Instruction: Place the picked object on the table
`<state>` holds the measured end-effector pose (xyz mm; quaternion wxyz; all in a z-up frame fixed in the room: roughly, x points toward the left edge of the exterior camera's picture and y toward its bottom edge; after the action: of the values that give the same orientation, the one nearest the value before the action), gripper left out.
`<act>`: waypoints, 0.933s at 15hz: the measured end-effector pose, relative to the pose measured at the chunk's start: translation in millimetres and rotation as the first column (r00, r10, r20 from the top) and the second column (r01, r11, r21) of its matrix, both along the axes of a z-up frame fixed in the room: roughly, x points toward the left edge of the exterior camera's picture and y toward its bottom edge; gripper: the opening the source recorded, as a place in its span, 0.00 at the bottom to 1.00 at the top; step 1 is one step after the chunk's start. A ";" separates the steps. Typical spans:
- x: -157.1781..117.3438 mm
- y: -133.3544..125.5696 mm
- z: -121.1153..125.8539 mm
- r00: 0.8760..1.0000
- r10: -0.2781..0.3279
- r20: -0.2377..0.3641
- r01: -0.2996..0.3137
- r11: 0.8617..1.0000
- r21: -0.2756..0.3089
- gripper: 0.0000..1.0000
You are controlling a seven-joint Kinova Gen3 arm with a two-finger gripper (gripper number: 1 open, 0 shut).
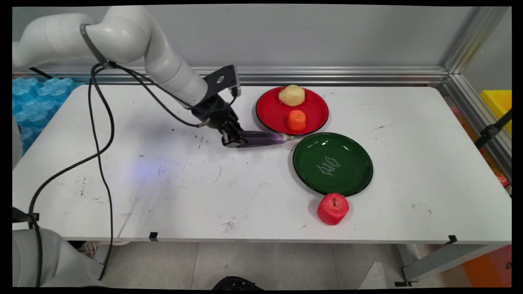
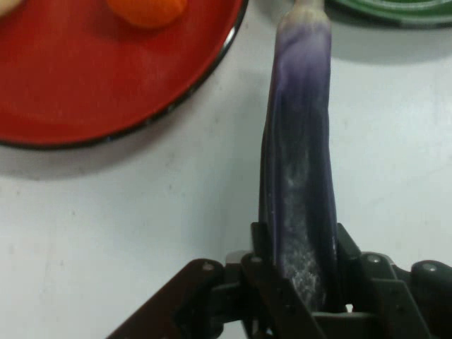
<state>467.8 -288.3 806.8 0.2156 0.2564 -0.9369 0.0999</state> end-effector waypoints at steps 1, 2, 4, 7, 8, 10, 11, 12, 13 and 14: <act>3.0 1.6 -2.9 1.000 0.003 0.005 -0.003 1.000 0.001 0.00; 4.8 2.4 -5.1 1.000 0.005 0.007 -0.005 1.000 0.001 0.00; 7.8 2.0 -11.9 1.000 0.007 0.007 -0.007 1.000 -0.001 0.00; 8.2 -0.6 -20.0 1.000 0.003 0.000 -0.003 1.000 -0.004 0.00; 7.9 -1.4 -22.0 1.000 0.001 -0.003 -0.001 1.000 -0.005 0.00; 6.8 -3.7 -27.0 1.000 -0.006 -0.011 0.006 1.000 -0.006 0.00; 6.2 -5.1 -29.8 1.000 -0.010 -0.016 0.010 1.000 -0.007 0.00; 5.7 -6.9 -33.2 1.000 -0.014 -0.019 0.014 1.000 -0.008 0.00; 5.4 -8.9 -36.5 1.000 -0.018 -0.022 0.018 1.000 -0.009 0.00; 5.0 -10.8 -39.0 1.000 -0.020 -0.024 0.020 1.000 -0.011 0.00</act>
<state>472.8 -299.0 767.8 0.2292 0.2470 -0.9362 0.0996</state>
